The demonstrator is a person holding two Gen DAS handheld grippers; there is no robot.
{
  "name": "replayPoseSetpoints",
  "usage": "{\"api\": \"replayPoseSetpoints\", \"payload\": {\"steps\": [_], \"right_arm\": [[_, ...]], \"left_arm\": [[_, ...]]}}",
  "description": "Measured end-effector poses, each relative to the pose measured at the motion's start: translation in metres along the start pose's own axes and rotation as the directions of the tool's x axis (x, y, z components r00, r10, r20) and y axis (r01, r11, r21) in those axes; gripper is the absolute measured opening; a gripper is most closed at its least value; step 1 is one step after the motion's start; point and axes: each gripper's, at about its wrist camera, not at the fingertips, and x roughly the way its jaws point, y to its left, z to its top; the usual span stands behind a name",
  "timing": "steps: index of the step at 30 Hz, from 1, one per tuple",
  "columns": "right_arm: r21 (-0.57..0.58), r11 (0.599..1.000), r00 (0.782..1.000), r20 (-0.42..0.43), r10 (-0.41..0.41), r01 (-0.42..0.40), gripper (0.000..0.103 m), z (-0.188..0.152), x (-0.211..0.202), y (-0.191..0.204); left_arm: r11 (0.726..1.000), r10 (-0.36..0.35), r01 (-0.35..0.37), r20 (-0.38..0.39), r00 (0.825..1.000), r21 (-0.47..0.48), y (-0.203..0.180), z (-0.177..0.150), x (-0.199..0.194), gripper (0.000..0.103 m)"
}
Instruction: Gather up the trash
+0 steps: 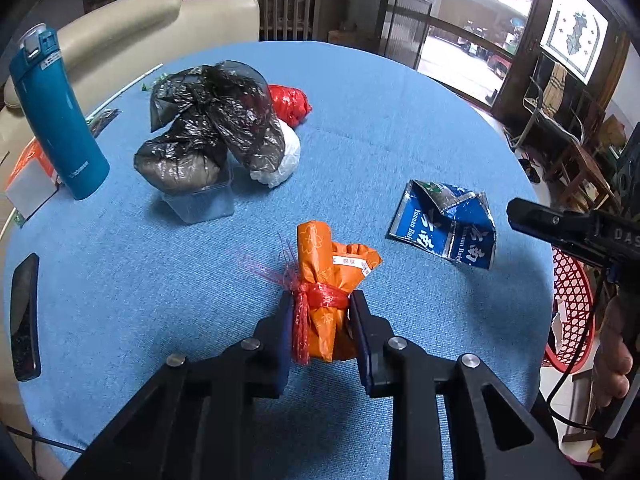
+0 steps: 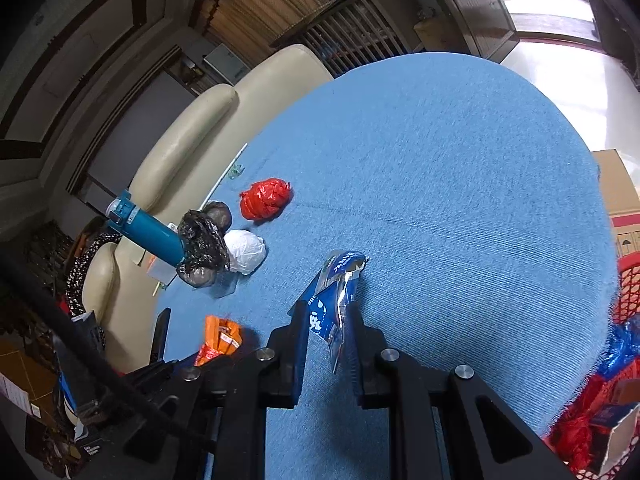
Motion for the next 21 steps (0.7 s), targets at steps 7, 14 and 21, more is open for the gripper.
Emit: {"api": "replayPoseSetpoints", "payload": {"steps": [7,14,21], "right_arm": [[0.076,0.997,1.0,-0.029,-0.007,0.009,0.07,0.01,0.015,-0.01],[-0.003,0.999,0.999,-0.032,-0.035,0.034,0.051,0.022,0.05,-0.001],[-0.075,0.992,0.993,-0.053,-0.101,0.097,0.031,0.014,0.066,0.012]], "left_arm": [[1.0,0.003,-0.003,0.003,1.0,-0.027,0.005,-0.007,-0.01,0.028],[1.0,0.001,-0.001,0.015,1.0,-0.027,0.009,-0.008,-0.014,0.028],[1.0,0.012,-0.012,0.035,0.999,-0.017,0.006,-0.005,-0.022,0.028]]}}
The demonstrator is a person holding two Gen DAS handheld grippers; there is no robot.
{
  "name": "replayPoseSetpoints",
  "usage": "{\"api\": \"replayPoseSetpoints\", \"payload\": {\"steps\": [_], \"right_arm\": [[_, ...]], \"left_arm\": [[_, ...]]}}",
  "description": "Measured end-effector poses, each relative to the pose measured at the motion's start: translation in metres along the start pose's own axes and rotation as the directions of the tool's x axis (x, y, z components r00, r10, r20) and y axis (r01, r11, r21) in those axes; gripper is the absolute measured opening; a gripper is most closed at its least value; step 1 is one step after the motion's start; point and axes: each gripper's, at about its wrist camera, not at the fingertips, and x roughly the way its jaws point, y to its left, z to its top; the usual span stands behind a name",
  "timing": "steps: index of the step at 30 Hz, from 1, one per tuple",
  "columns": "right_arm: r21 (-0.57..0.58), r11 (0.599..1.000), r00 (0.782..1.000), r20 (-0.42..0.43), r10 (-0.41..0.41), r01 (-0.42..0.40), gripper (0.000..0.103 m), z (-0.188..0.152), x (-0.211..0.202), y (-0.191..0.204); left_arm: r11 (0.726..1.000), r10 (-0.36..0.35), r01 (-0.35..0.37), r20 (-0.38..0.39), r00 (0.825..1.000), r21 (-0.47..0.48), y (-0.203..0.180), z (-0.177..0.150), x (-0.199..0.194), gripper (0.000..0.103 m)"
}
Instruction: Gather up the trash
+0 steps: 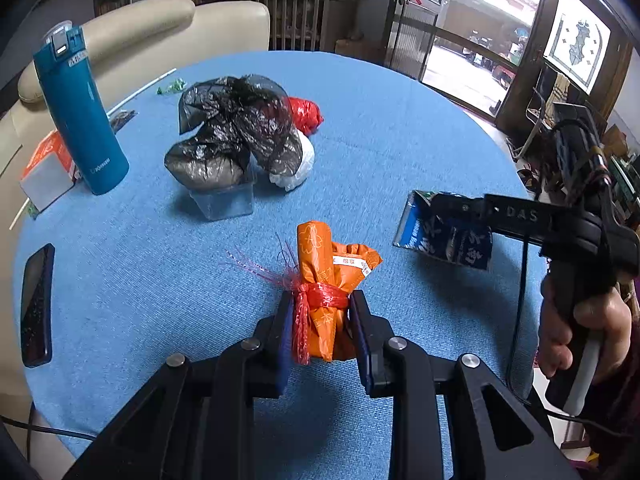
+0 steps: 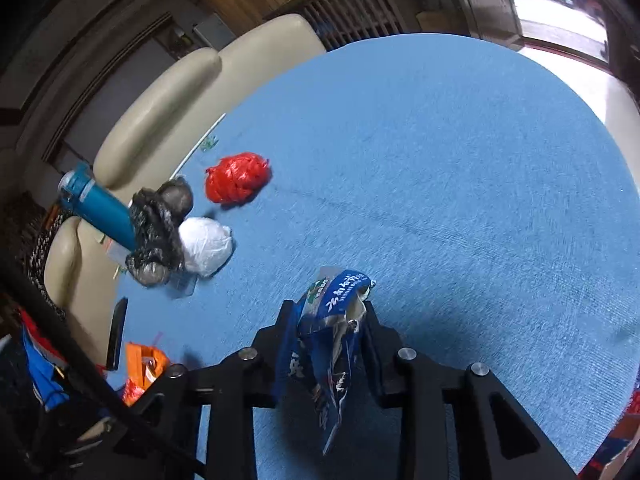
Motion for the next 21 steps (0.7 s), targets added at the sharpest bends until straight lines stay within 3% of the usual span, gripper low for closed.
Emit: {"api": "replayPoseSetpoints", "payload": {"steps": [7,21], "right_arm": [[-0.033,0.999,0.995,0.104,0.008,-0.005,0.028,-0.007,-0.047,0.004],[0.019,0.998,0.965,0.255,0.06,-0.067,0.028,-0.024,-0.145,-0.032]], "left_arm": [[0.998,0.035,-0.037,0.039,0.999,0.046,-0.022,0.008,-0.017,0.028],[0.982,0.061,-0.086,0.15,0.987,0.168,-0.086,0.02,-0.064,0.029]]}}
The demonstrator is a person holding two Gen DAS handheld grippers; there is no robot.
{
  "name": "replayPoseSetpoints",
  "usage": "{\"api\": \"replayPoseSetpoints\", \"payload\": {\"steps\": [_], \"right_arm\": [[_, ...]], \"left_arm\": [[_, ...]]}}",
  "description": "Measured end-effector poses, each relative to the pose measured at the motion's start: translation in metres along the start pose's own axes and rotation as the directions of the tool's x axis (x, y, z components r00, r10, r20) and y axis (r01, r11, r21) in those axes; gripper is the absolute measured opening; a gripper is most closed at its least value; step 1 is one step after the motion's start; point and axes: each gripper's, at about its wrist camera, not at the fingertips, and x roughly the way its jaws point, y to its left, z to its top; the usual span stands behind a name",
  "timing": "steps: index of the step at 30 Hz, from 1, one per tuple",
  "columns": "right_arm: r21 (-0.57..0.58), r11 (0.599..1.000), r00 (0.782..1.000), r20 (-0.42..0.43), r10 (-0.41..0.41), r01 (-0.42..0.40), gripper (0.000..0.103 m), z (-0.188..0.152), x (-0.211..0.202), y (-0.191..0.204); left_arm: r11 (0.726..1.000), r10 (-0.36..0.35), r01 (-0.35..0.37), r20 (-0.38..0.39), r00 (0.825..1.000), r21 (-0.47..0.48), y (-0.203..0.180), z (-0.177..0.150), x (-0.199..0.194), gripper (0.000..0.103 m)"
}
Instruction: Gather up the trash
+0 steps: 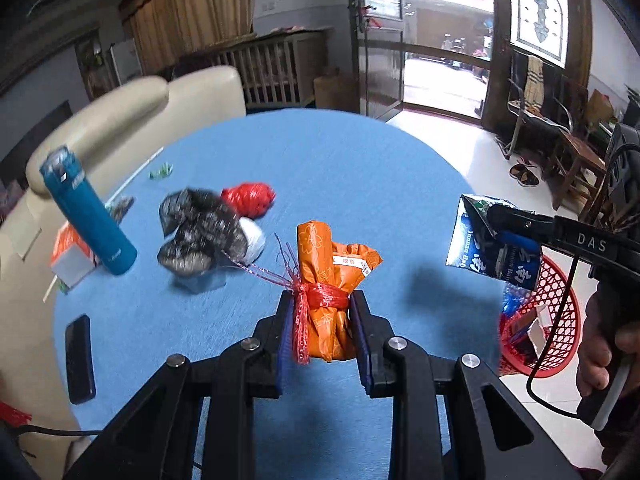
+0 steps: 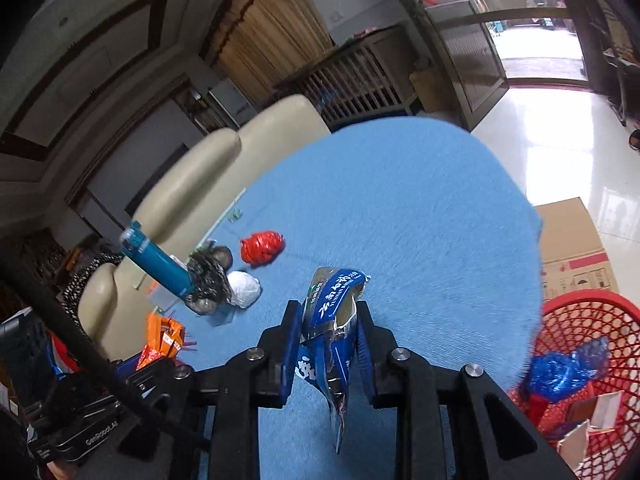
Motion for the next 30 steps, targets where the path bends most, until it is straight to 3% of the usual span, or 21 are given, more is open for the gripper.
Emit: {"api": "replayPoseSetpoints", "payload": {"steps": [13,30], "right_arm": [[-0.028,1.0,0.997,0.077,0.007,-0.005,0.028,-0.003,-0.049,-0.007],[0.004,1.0,0.997,0.082,0.008,-0.008,0.028,-0.01,-0.069,-0.029]], "left_arm": [[0.996,0.016,-0.021,0.06,0.998,0.084,-0.038,0.015,-0.024,0.029],[0.988,0.019,-0.032,0.083,0.996,0.151,-0.067,0.021,-0.033,0.029]]}}
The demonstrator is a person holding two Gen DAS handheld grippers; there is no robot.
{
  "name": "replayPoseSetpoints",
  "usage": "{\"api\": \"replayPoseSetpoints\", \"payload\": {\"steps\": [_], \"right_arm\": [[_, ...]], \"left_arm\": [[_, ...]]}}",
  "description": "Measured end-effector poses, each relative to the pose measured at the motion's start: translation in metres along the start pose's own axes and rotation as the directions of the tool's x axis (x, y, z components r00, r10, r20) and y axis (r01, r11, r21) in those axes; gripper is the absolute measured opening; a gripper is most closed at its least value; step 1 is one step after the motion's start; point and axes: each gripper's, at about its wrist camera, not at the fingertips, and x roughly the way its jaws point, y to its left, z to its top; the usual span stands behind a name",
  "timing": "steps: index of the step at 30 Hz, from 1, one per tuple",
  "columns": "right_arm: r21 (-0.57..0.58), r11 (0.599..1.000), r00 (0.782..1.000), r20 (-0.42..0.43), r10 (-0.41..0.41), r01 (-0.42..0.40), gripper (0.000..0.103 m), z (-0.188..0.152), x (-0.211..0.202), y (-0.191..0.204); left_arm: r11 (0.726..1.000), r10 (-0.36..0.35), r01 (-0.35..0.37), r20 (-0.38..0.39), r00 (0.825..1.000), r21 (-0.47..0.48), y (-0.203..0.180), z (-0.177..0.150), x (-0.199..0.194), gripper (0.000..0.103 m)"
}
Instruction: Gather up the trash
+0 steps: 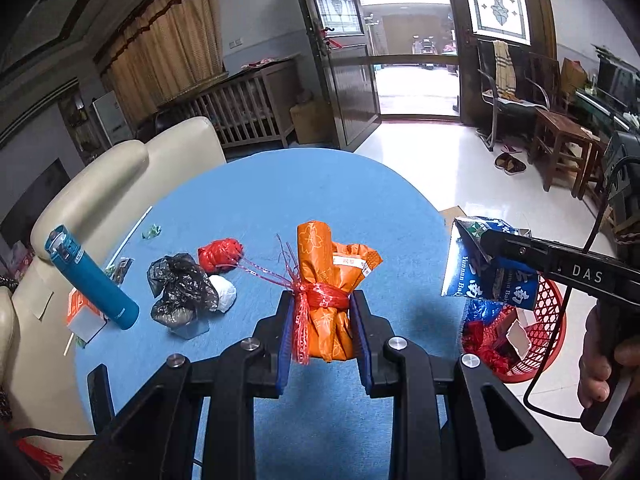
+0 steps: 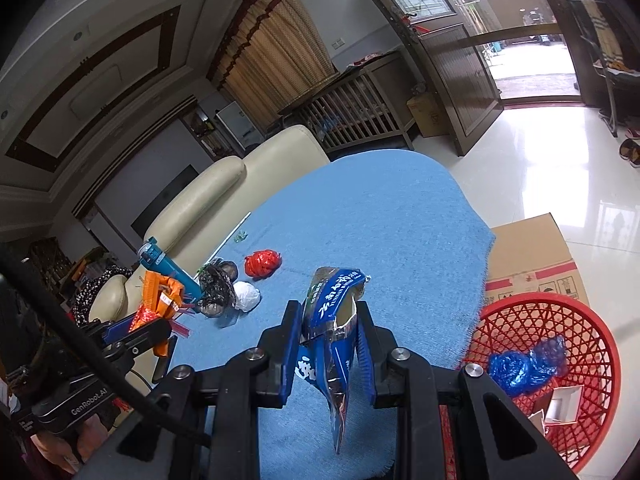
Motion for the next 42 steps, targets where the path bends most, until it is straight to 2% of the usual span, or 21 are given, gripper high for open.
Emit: {"api": "replayPoseSetpoints", "payload": {"steps": [42], "right_arm": [[0.13,0.991,0.997,0.064,-0.047,0.039,0.028,-0.007,-0.045,-0.061]], "left_arm": [[0.984,-0.062,0.065,-0.023,0.998,0.165,-0.08,0.017,0.014,0.029]]}}
